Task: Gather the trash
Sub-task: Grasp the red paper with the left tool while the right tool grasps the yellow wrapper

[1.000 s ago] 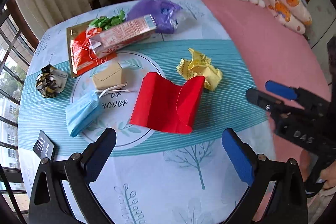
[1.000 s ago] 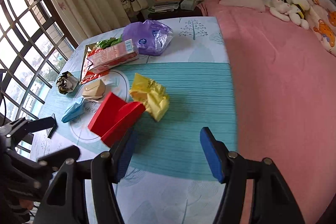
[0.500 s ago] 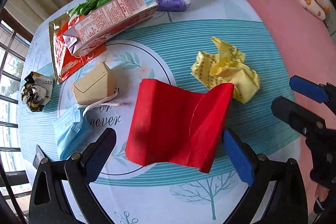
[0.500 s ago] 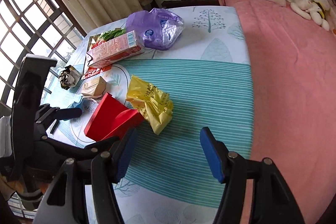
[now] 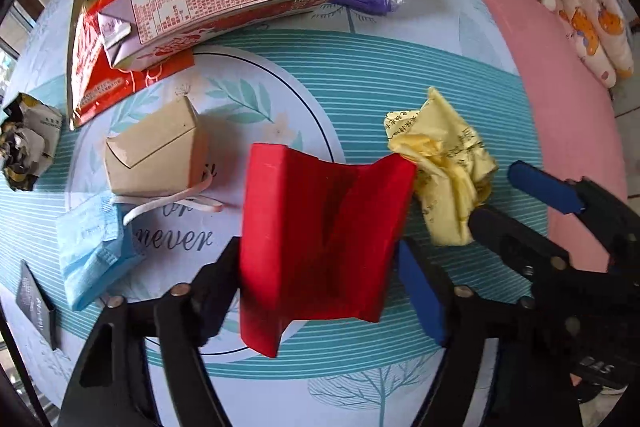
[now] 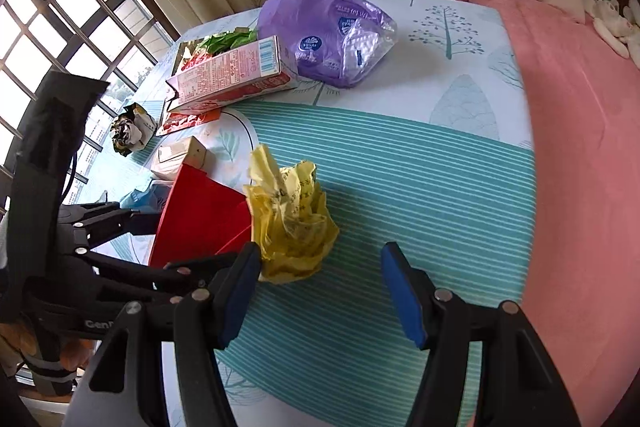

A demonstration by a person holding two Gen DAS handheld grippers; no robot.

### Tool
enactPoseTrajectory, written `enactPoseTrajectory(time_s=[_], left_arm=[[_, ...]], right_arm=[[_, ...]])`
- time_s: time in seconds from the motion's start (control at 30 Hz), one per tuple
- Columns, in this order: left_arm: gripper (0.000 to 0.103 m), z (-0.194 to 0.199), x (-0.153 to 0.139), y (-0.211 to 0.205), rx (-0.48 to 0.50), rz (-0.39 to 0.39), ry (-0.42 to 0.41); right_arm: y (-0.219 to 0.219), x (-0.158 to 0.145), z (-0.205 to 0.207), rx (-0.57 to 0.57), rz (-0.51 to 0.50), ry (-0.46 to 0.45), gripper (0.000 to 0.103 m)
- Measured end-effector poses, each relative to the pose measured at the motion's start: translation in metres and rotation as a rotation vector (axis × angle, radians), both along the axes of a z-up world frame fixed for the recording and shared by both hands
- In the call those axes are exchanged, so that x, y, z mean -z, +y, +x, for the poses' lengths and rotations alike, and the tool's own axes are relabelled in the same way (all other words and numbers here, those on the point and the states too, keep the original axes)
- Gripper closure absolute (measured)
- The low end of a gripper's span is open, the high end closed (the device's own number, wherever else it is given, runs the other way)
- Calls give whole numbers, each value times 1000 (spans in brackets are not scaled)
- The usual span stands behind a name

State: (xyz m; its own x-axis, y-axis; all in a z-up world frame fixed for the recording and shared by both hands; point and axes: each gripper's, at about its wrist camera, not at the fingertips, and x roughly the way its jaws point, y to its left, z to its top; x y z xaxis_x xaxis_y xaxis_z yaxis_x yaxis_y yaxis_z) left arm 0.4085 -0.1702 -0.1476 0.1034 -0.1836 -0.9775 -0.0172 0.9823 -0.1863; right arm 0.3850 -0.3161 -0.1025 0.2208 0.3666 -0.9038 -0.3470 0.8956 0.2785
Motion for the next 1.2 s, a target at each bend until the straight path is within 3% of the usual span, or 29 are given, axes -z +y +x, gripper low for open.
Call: enactPoseTrajectory(time_s=[0.07, 0.13, 0.17, 0.23, 0.33, 0.53, 0.6, 0.7, 0.83, 1.2], left_arm=[[40, 1, 1, 3, -16, -27, 5], [50, 1, 0, 5, -22, -59, 5], [61, 2, 0, 5, -20, -84, 9], [68, 1, -1, 6, -29, -94, 9], [69, 3, -1, 6, -43, -96, 15], [70, -4, -5, 6, -42, -91, 8], [81, -6, -6, 6, -36, -80, -1], [89, -9, -16, 4, -39, -84, -14], [92, -21, -28, 6, -44, -81, -33], [92, -87, -81, 31, -13, -98, -129]], right_arm=[[2, 2, 3, -1, 9, 9, 41], [3, 3, 6, 3, 21, 24, 41], [3, 4, 7, 8, 37, 39, 41], [3, 6, 11, 18, 54, 56, 41], [4, 12, 15, 27, 70, 77, 47], [7, 17, 17, 32, 129, 110, 73], [10, 12, 15, 25, 124, 97, 78], [9, 7, 9, 25, 119, 92, 80], [7, -3, -3, 28, 127, 85, 80], [20, -42, -68, 51, 137, 31, 81]])
